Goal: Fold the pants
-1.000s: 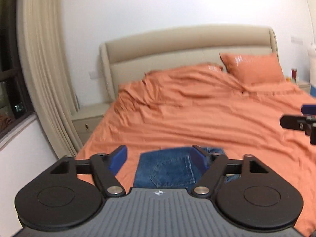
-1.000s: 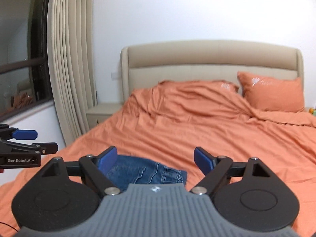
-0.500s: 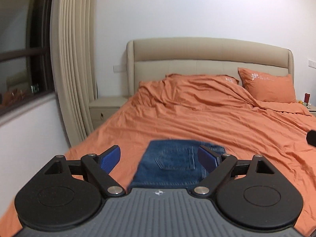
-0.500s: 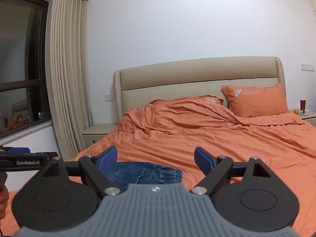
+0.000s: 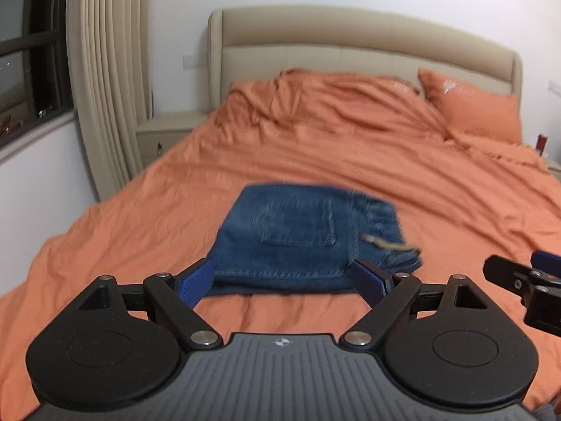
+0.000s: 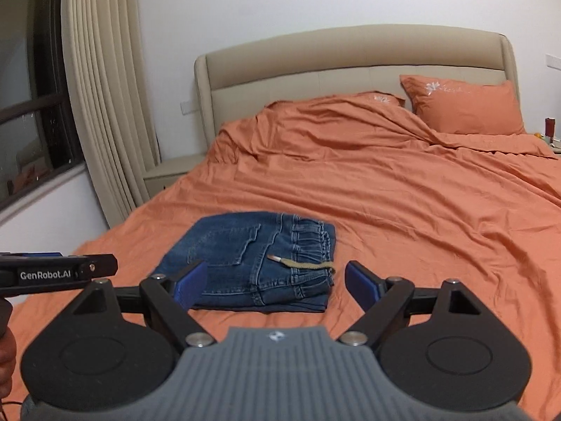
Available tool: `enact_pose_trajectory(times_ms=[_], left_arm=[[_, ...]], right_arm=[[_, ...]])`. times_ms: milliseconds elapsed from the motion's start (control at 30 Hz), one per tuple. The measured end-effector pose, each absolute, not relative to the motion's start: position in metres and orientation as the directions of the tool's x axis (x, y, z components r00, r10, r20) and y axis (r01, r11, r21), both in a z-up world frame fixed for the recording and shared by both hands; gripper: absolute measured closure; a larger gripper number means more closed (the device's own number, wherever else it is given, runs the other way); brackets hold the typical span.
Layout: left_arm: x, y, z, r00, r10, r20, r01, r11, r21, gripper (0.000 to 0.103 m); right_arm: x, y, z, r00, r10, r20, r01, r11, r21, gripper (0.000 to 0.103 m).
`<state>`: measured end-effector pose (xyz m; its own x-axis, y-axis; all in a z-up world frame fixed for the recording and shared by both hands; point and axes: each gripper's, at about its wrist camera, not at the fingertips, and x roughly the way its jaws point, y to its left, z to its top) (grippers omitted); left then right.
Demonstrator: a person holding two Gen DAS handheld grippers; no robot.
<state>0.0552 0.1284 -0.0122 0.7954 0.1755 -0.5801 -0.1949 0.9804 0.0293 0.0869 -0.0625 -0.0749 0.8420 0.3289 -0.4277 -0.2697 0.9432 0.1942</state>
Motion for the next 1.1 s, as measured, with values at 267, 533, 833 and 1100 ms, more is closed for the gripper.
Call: enact_pose_trajectory(times_ms=[267,533,833,1100], left_arm=[[0.090,0.140,-0.045,0.726,0.186,-0.662,-0.222,0.975,0.030,0.000],[0.091,0.135,-0.049,0.722,0.170,-0.671,-0.208,0.978,0.024,0.001],[0.084,0.131,-0.037,0.738,0.171,-0.653,-0.206,0.978,0.023,0.000],[0.081,0.128,-0.032,0.746,0.169,-0.644,-0.204,0.979,0.020,0.001]], right_arm=[[0.139,-0.036,-0.113,0.777,0.337,-0.531,-0.280,0.941,0.187,0.021],[0.141,-0.042,-0.119,0.781,0.319,-0.536,-0.254,0.948,0.193,0.021],[0.128,-0.046,-0.111,0.790,0.315,-0.526,-0.262,0.949,0.175,0.021],[0.121,-0.044,-0.106,0.798,0.320,-0.511,-0.283,0.947,0.152,0.021]])
